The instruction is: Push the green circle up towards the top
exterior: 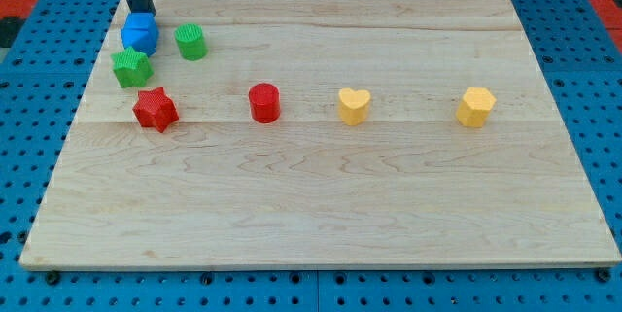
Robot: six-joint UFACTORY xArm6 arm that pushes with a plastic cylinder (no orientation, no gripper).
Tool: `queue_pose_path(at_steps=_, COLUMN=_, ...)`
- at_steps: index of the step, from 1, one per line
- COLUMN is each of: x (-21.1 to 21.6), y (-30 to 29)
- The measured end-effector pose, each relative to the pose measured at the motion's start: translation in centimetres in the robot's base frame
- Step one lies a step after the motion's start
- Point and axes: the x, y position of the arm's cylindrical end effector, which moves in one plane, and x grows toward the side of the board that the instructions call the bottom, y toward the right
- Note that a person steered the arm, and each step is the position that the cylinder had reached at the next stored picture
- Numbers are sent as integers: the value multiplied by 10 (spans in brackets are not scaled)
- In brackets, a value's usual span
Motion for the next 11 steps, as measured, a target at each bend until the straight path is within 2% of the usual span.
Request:
queue_pose_path(at_steps=1, x=0, y=14)
queue_pose_path(at_steps=2, x=0, y=55)
queue_pose_path(at_steps=3, x=36, y=108)
queue_pose_path(at_steps=4, x=82, y=129)
queue_pose_path(at_steps=5, x=89, y=72)
queue_pose_path(at_steps=6, x=73, y=37)
queue_pose_path(at_steps=7, x=50, y=31)
queue_pose_path(at_steps=8, x=46, y=44)
queue_pose_path(at_steps=10, x=92, y=71)
queue_pose_path(at_steps=11, x=41, y=78)
